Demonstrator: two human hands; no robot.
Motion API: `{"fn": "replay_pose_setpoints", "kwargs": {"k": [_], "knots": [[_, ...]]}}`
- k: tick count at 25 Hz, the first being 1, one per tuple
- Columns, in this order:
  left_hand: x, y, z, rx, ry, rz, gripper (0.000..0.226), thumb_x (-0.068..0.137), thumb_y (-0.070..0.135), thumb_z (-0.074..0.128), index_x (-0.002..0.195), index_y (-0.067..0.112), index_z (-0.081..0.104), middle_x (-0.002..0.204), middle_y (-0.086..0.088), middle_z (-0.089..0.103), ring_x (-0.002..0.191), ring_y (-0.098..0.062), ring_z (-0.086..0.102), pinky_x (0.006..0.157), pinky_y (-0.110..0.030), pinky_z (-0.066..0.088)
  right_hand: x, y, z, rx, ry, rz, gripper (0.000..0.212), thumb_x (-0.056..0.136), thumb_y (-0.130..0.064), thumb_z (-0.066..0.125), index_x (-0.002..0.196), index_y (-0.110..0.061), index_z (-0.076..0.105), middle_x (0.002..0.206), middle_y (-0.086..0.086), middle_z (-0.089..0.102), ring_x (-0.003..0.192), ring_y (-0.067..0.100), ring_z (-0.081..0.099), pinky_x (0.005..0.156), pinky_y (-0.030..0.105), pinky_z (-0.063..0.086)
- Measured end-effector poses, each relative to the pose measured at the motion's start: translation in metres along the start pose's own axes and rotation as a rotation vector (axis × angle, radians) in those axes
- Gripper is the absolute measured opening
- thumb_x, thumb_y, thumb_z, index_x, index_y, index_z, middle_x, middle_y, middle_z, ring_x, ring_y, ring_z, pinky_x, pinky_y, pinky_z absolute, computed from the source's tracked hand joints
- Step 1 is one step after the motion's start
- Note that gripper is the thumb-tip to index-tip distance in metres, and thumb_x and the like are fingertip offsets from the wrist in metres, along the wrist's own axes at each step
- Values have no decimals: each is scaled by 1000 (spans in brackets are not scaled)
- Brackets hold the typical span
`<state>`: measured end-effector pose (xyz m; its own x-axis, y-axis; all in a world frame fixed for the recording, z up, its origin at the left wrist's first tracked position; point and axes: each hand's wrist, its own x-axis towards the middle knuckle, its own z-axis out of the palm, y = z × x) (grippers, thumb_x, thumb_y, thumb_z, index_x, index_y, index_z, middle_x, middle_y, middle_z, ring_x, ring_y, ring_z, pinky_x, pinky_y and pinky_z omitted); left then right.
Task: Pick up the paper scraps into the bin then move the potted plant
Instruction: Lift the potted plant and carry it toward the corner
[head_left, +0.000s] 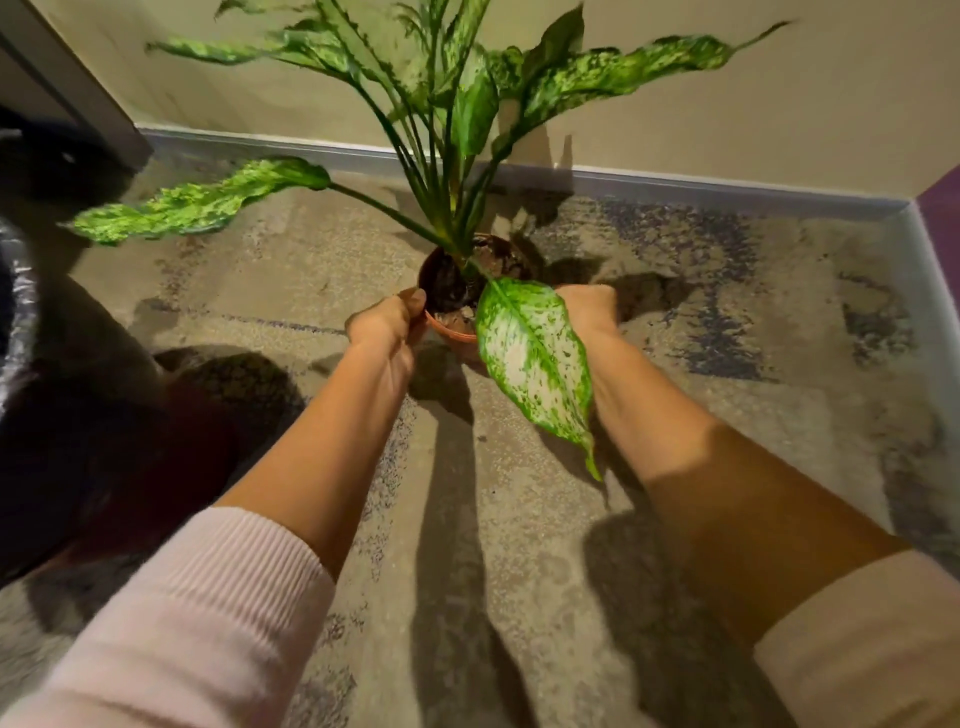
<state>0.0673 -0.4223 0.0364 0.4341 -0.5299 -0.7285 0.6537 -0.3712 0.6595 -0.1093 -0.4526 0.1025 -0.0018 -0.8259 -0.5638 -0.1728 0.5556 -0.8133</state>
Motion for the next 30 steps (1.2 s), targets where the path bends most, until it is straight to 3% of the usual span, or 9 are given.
{"fn": "replay_pose_setpoints", "kwargs": {"k": [2, 5, 8, 11, 16, 20, 23, 28, 30], "knots": [[-15, -1, -3, 3, -35, -5, 18, 93, 0, 54, 83, 10, 65, 70, -6, 67, 61, -17, 65, 56, -29, 59, -2, 4, -6, 123, 16, 81, 8, 90, 6, 57, 97, 2, 60, 44, -5, 56, 29, 3, 48, 37, 13, 40], [-66, -7, 7, 17, -33, 51, 19, 91, -7, 55, 106, -2, 65, 81, -7, 66, 73, -13, 64, 61, -17, 58, -13, 4, -26, 280, 110, 105, 24, 81, 14, 64, 105, 15, 62, 80, 9, 63, 49, 10, 57, 35, 12, 44], [-115, -13, 18, 54, -77, 31, 23, 91, -8, 55, 112, -4, 61, 83, -8, 67, 78, -14, 61, 63, -15, 57, -36, 2, -62, 227, 83, 130, 8, 84, 10, 63, 86, 3, 66, 77, 7, 62, 72, 20, 61, 45, 12, 50], [-153, -18, 42, 154, -56, -58, 21, 92, -5, 55, 107, 7, 63, 57, 7, 69, 70, -8, 61, 58, -11, 55, -64, -8, -106, 215, 121, 170, 23, 83, 5, 66, 106, 8, 67, 93, 16, 68, 76, 20, 62, 49, 10, 50], [-209, -35, 87, 245, -119, -190, 33, 93, -3, 54, 125, 0, 59, 63, 9, 72, 62, -1, 67, 60, -10, 54, -97, -28, -177, 254, 187, 240, 31, 85, 9, 62, 116, 14, 60, 119, 29, 62, 100, 34, 64, 74, 25, 55], [-234, -54, 122, 219, -183, -300, 28, 91, -3, 57, 117, 1, 63, 64, 6, 73, 75, -7, 65, 67, -14, 55, -102, -27, -228, 170, 249, 233, 31, 86, 5, 63, 116, 11, 62, 108, 24, 67, 90, 26, 69, 62, 19, 56], [-225, -70, 148, 240, -127, -361, 23, 88, -4, 59, 107, 4, 68, 66, 5, 73, 79, -11, 63, 57, -13, 56, -89, -18, -252, 83, 344, 168, 27, 83, 6, 67, 109, 11, 66, 81, 10, 67, 48, -7, 58, 49, 9, 47], [-219, -73, 188, 355, -172, -337, 18, 87, -6, 61, 100, 5, 68, 80, -3, 69, 76, -13, 62, 65, -17, 56, -53, -5, -282, 120, 395, 213, 27, 81, 9, 67, 107, 15, 65, 71, 4, 63, 60, 9, 60, 70, 34, 50], [-206, -79, 202, 417, -214, -324, 14, 89, -2, 59, 91, 9, 68, 71, 0, 70, 71, -10, 65, 67, -19, 55, -34, -1, -291, 172, 414, 253, 27, 83, 9, 64, 109, 13, 64, 68, -2, 63, 63, 12, 60, 61, 24, 55]]}}
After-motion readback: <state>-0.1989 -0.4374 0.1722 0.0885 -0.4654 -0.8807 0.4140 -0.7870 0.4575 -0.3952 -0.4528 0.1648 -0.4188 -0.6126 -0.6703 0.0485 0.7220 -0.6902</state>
